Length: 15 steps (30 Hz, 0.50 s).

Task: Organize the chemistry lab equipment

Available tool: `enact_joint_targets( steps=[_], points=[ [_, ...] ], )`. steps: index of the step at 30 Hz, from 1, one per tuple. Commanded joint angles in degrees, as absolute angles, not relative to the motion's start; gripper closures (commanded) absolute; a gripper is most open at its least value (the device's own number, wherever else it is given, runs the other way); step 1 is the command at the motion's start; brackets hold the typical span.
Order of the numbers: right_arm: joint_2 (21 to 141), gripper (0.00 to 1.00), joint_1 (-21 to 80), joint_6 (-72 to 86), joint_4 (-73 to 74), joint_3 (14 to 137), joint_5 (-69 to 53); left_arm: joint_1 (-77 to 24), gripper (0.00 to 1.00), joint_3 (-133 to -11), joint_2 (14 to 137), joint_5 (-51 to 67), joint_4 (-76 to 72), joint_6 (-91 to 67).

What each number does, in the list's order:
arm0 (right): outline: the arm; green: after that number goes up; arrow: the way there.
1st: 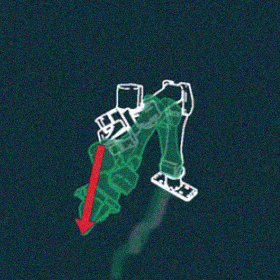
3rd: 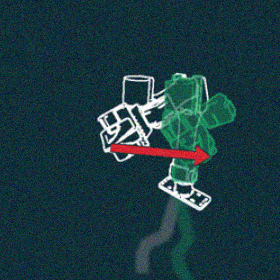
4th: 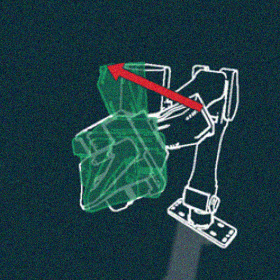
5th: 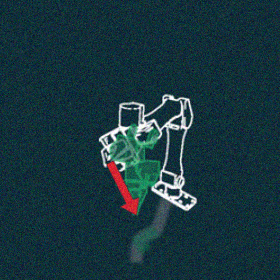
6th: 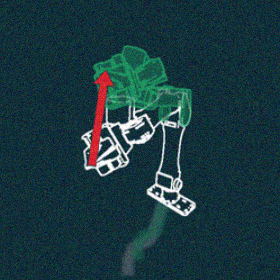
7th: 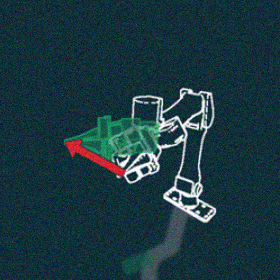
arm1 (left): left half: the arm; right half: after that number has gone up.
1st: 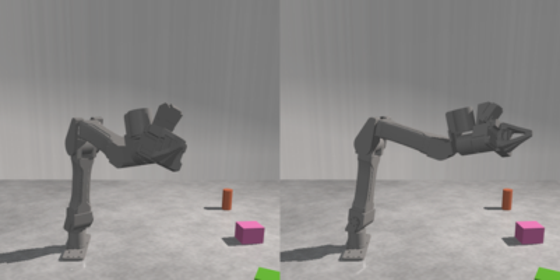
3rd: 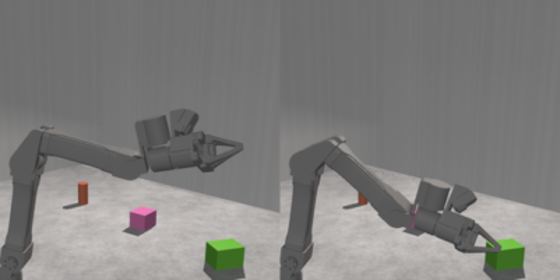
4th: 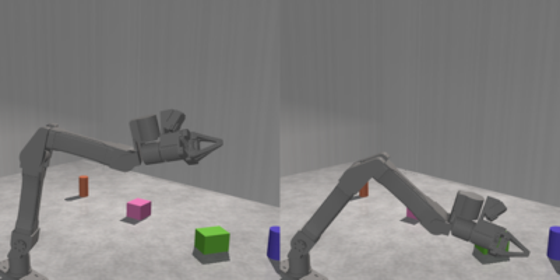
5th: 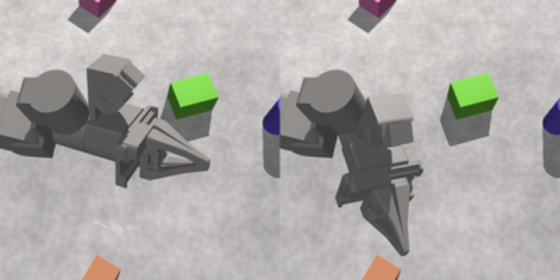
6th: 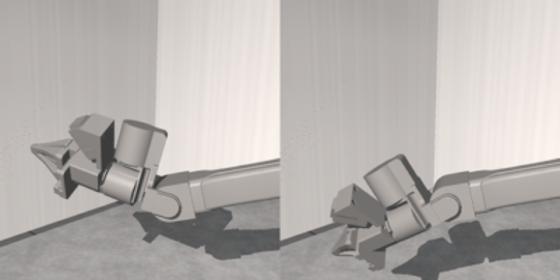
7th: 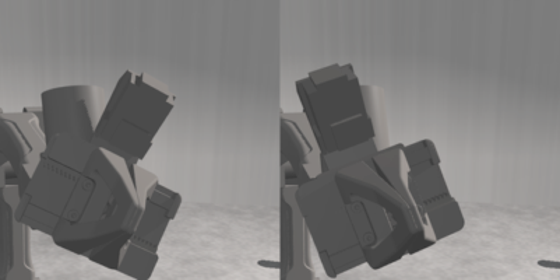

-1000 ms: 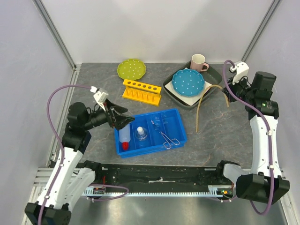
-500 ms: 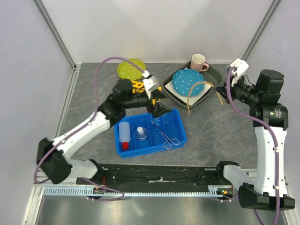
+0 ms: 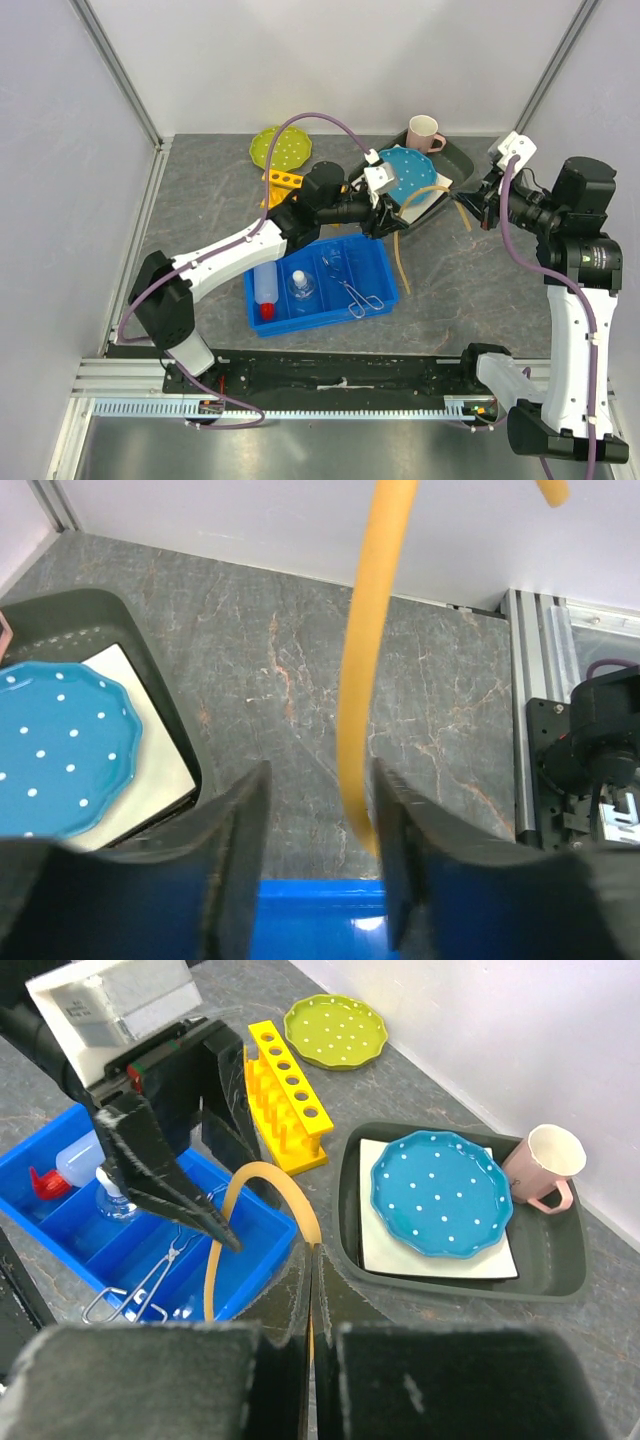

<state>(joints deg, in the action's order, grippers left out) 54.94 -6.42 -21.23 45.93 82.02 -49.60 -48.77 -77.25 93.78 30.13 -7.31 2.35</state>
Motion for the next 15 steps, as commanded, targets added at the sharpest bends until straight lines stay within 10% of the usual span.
enact_joint_targets(
  steps=[1,4,15],
  points=[
    [53.5,1.0,-6.2,-19.9,43.1,82.3,-51.9,-49.4,0.6,-79.9,94.0,30.0,-8.9,3.6],
    [53.3,1.0,-6.1,-19.8,42.5,80.2,-51.7,-49.4,0.95,-80.1,93.5,29.7,-7.0,2.0],
    [52.8,1.0,-6.2,-34.2,52.6,67.9,-53.2,-48.9,0.98,-91.4,86.3,20.6,20.4,-6.8]
  ],
)
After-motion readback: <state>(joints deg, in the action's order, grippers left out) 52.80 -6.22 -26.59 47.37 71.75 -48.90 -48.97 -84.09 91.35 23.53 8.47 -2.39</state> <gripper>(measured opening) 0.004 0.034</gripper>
